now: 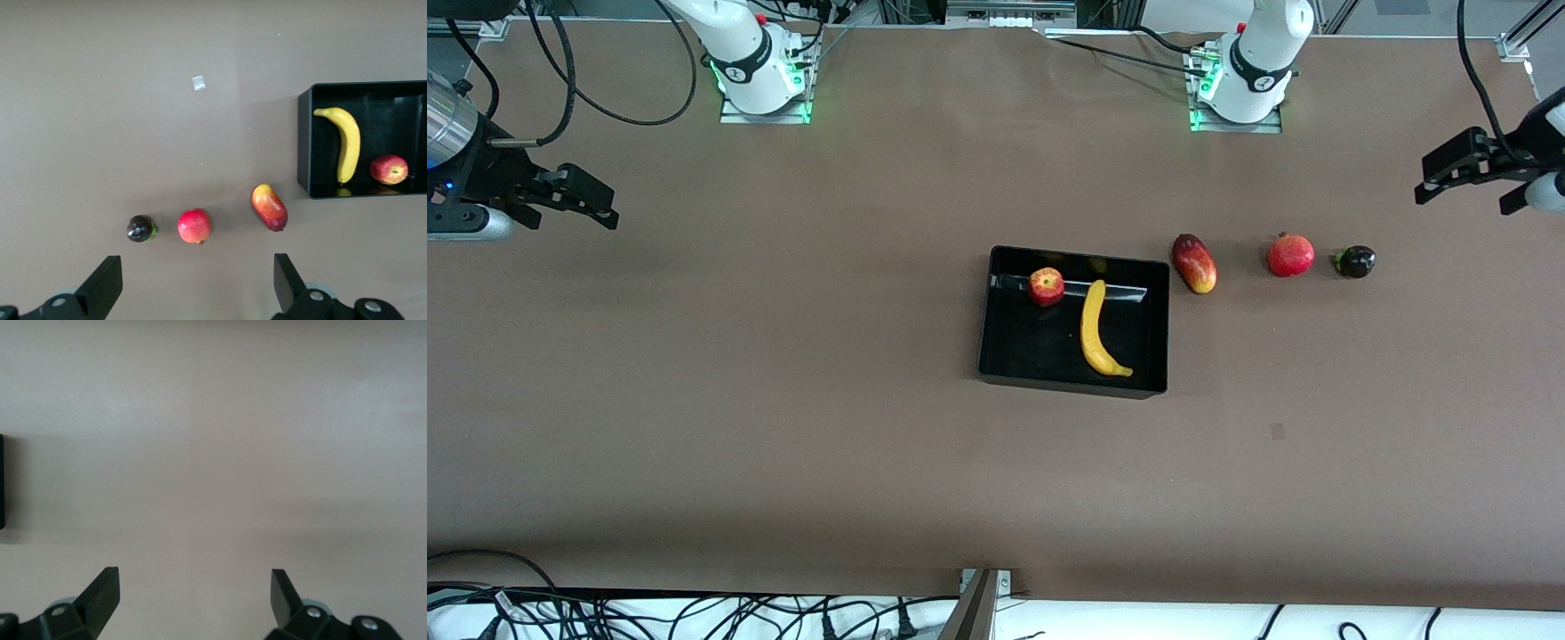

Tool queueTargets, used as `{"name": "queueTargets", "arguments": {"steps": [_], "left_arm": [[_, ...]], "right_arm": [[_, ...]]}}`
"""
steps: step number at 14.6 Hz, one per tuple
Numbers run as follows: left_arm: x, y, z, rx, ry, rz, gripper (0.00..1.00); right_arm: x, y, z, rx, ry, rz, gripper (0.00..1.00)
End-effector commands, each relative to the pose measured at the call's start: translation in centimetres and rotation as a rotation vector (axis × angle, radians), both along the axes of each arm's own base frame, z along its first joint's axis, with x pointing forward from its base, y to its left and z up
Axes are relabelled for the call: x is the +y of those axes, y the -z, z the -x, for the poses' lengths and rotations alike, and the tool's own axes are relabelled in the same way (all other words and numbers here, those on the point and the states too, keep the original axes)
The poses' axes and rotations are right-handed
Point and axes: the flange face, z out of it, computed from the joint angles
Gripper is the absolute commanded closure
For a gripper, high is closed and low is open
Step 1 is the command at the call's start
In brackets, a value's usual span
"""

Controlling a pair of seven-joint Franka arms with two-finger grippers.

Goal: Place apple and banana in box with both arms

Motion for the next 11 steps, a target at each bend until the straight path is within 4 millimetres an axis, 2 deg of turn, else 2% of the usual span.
{"name": "queueTargets", "arguments": {"steps": [1,3,5,11], "left_arm": [[-2.4,-0.7,1.7,-0.009,0.017,0.012,0.0],[-3.0,-1.0,2.5,-0.013,0.029,0.008,0.0],[-2.2,-1.2,2.9,-0.01,0.017,0.009,0.0],[-2.1,-1.1,3.0,-0.001,0.014,0.007,0.0]], "right_arm": [[-0.3,-0.4,-0.1,0.0,-0.013,0.007,0.0],[-0.2,-0.4,-0.1,0.0,-0.014,0.007,0.0],[-0.3,-0.4,-0.1,0.001,-0.013,0.007,0.0],[-0.3,-0.4,-0.1,0.001,-0.013,0.007,0.0]]}}
